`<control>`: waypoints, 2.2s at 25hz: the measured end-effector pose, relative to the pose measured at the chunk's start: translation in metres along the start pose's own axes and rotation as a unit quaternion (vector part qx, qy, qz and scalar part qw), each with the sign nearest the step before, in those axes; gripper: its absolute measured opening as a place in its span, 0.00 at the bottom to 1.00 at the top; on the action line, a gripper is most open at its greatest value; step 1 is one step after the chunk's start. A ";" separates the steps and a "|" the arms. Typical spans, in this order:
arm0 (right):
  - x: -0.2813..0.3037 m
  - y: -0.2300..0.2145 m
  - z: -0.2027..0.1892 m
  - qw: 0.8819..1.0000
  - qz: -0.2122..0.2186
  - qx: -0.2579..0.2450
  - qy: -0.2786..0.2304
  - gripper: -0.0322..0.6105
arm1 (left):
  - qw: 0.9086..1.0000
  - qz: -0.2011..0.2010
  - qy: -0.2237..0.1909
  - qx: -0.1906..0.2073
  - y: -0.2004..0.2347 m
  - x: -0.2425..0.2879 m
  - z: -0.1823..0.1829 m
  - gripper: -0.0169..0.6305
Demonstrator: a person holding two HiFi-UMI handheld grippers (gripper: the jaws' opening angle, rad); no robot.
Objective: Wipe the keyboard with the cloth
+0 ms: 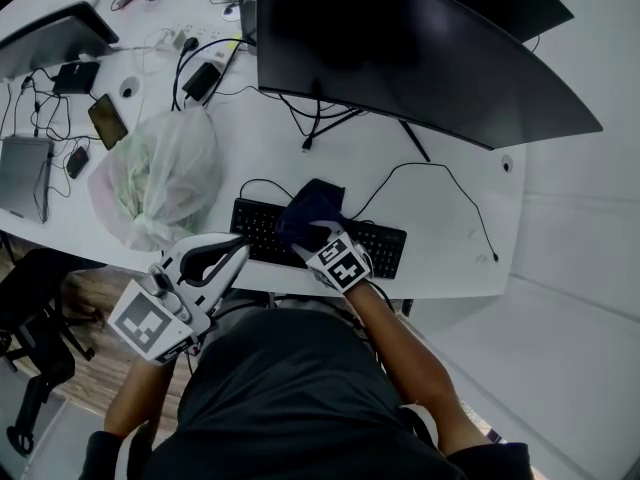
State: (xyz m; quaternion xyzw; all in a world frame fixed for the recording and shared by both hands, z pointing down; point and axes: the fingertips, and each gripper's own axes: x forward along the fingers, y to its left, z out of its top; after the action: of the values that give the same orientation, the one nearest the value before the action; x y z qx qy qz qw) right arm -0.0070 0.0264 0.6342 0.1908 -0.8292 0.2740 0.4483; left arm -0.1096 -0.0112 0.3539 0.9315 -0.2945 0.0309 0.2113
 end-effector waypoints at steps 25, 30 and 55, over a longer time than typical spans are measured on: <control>-0.009 0.015 -0.019 0.994 0.025 0.102 -0.019 0.16 | 1.000 -0.007 0.020 -0.009 -0.017 -0.001 -0.016 0.03; -0.024 -0.024 -0.009 0.991 -0.039 0.124 -0.040 0.16 | 1.000 0.004 0.012 -0.007 -0.015 -0.008 -0.022 0.03; 0.004 0.010 0.029 0.998 0.011 0.055 -0.039 0.16 | 0.999 0.024 0.028 -0.031 0.016 0.005 -0.035 0.03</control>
State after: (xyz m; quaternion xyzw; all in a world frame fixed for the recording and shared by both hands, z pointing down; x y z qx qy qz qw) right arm -0.0331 0.0157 0.6223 0.2164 -0.8316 0.3165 0.4018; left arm -0.1122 -0.0111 0.3930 0.9160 -0.3113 0.0529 0.2473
